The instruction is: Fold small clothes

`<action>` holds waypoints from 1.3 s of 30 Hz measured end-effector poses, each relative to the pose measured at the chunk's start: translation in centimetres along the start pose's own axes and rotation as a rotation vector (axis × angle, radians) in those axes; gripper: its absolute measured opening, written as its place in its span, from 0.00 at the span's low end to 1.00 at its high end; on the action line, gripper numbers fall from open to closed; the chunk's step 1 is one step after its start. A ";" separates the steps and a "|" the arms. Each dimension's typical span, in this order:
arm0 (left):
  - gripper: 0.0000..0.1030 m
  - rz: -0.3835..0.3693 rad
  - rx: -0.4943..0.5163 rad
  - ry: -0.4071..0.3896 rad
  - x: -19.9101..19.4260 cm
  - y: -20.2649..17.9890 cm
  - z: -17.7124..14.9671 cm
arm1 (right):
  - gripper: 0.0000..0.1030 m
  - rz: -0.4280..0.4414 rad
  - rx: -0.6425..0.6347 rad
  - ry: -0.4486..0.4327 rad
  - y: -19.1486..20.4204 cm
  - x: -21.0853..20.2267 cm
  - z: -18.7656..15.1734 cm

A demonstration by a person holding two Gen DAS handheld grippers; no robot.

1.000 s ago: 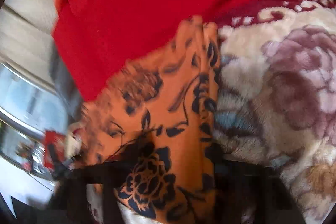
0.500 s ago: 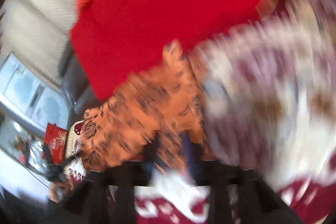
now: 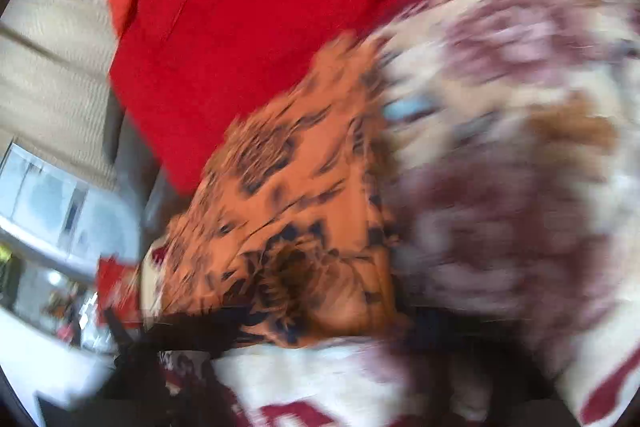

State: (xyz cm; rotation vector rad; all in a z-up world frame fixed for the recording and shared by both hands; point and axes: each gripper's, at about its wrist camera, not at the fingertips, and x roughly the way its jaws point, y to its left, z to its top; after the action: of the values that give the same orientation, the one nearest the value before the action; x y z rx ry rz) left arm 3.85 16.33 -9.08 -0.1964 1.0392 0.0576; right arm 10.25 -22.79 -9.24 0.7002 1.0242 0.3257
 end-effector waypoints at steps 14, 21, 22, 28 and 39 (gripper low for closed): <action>0.79 -0.060 -0.148 0.008 -1.9 8.1 -5.7 | 0.78 0.003 0.168 -0.081 -5.9 -7.0 -8.2; 0.79 -0.003 -0.141 -0.118 -2.8 9.0 0.2 | 0.79 -0.021 0.045 -0.158 -3.1 -9.2 -1.9; 0.79 -0.025 -0.138 -0.124 -2.5 8.5 0.7 | 0.79 -0.019 0.012 -0.147 -2.1 -8.2 -0.5; 0.79 -0.143 -0.031 -0.162 -2.0 3.3 3.9 | 0.80 0.293 0.016 0.011 1.5 -2.4 4.1; 0.77 -0.011 -0.110 -0.146 0.4 4.5 6.6 | 0.82 0.228 0.129 -0.059 0.2 -1.3 7.1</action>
State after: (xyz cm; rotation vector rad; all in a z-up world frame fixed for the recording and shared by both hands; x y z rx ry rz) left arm 9.03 21.97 -6.83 -0.2931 0.8904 0.1179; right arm 15.73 -26.05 -5.96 0.9413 0.9161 0.4368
